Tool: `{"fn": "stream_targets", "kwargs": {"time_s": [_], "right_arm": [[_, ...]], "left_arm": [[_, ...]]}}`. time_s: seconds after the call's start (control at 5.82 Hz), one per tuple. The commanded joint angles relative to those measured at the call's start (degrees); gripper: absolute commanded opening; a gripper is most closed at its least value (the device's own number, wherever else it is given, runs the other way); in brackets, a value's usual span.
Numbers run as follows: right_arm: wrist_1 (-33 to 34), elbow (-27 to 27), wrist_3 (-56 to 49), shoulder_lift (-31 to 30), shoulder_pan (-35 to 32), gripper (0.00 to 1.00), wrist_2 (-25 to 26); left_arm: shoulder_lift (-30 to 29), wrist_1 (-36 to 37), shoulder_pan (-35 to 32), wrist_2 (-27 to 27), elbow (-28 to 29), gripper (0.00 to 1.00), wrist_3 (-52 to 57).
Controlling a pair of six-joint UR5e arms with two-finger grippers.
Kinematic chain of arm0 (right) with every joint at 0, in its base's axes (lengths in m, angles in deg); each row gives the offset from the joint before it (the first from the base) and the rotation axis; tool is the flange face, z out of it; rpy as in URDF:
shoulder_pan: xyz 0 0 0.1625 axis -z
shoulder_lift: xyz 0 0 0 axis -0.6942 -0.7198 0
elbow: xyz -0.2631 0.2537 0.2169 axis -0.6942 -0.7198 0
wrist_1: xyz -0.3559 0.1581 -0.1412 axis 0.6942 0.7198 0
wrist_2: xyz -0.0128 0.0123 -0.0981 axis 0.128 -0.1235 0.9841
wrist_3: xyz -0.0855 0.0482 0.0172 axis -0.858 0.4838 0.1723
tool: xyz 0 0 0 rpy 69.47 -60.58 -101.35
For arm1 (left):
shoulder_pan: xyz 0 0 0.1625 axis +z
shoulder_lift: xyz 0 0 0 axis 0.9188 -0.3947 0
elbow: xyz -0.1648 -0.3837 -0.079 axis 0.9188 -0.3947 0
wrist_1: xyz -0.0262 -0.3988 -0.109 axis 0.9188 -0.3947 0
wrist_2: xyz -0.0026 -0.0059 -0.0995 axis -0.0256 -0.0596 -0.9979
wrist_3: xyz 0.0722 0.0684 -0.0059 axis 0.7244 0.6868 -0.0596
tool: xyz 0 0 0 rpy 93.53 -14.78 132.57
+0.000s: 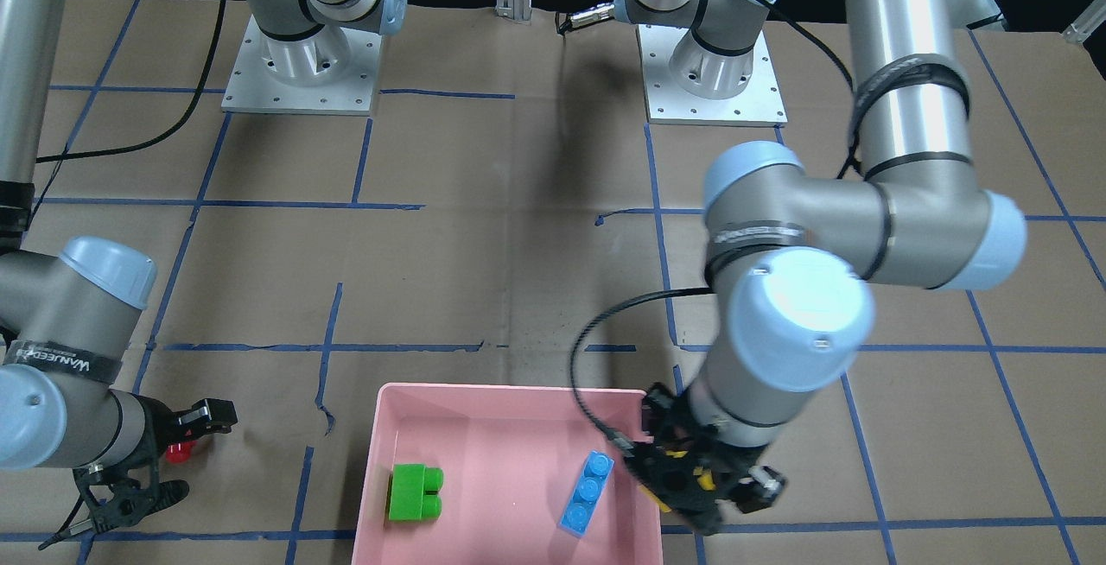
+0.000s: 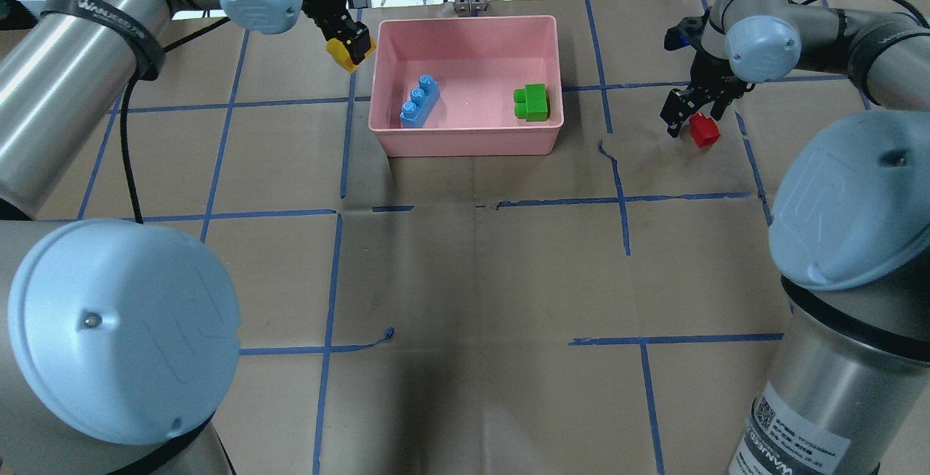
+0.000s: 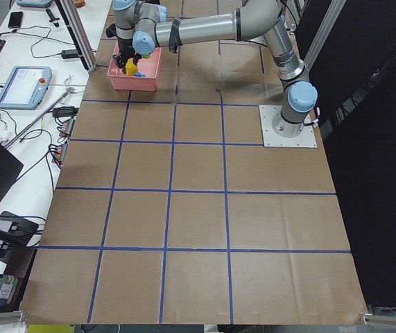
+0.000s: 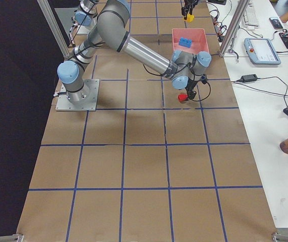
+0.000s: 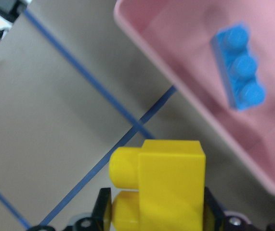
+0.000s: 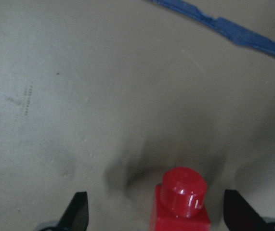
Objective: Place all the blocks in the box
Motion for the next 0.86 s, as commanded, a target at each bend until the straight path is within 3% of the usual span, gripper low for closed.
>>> {"fn": "stream_targets", "kwargs": {"time_s": [0.0,0.17,0.34,0.52,0.69], "right_arm": [[2.08,0.44,0.66,-0.08,0.05,0.67,0.46],[2.08,0.44,0.66,-0.08,0.22,0.38,0.47],[2.08,0.27,0.66,-0.08,0.57,0.18,0.47],[2.17,-0.08,0.66,-0.16,0.57,0.09,0.38],[2.08,-1.74,0.66,-0.42,0.66,0.09,0.2]], "left_arm": [[-5.14,0.6,-6.13,-0.21,2.29,0.09,-13.23],[-5.07,0.6,-6.15,-0.3,2.11,0.97,-13.27],[-3.77,-0.7,-5.97,-0.22,1.5,0.99,-13.27],[-1.32,-6.89,-5.45,0.39,1.32,0.99,-13.36],[2.01,-12.17,-2.23,0.4,1.23,0.99,-13.36]]}}
